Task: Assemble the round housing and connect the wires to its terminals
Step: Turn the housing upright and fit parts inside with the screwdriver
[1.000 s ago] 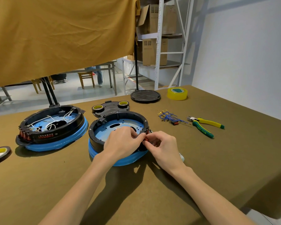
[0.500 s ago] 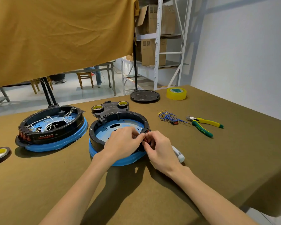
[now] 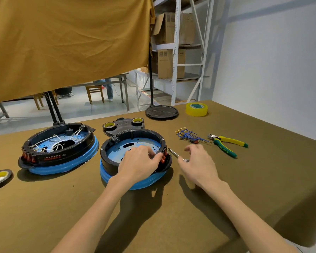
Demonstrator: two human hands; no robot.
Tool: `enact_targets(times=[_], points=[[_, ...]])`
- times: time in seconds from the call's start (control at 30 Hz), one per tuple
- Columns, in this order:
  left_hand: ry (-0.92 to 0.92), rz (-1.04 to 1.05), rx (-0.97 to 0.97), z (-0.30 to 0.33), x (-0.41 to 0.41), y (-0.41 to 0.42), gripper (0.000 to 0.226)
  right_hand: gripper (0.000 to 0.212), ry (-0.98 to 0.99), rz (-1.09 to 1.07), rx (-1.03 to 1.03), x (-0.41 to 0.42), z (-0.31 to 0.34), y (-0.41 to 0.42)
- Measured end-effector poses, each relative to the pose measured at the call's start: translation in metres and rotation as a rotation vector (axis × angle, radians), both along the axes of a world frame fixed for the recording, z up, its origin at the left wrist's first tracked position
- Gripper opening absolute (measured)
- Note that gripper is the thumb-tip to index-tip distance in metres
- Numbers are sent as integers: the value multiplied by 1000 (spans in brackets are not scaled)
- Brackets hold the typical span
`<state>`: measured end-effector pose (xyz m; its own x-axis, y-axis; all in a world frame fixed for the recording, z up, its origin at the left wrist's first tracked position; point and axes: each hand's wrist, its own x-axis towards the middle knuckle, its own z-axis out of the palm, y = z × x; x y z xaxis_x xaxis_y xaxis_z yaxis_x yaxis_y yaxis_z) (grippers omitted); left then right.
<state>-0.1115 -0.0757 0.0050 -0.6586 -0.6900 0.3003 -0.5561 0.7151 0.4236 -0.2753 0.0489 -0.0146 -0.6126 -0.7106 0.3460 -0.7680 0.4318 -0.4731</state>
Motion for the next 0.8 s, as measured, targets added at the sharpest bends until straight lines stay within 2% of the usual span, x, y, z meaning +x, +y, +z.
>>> enact_targets(times=[0.03,0.1,0.17,0.2,0.27,0.43,0.5,0.57,0.63,0.7,0.8], points=[[-2,0,0,0,0,0,42,39,57,-13,182,-2,-4,1],[-1,-1,0,0,1,0,42,34,130,-28,348,-3,-10,2],[0,-3,0,0,2,0,41,24,57,-49,328,-6,-8,5],[2,-3,2,0,2,1,41,23,-59,-50,269,-9,-5,7],[3,-3,13,1,2,0,40,23,-390,-21,29,-15,3,12],[0,3,42,1,1,0,39,10,-1314,113,-780,2,33,8],[-1,16,44,1,0,0,37,4,-1558,171,-998,12,38,-4],[-7,31,48,1,-1,1,36,12,-1613,99,-1137,17,42,-18],[-3,56,52,0,-3,2,35,27,-1518,-71,-1215,23,42,-31],[17,81,44,-2,-3,3,36,36,-1418,-184,-1237,34,35,-43],[39,99,24,-4,-4,4,32,44,-1339,-204,-1213,49,21,-54]])
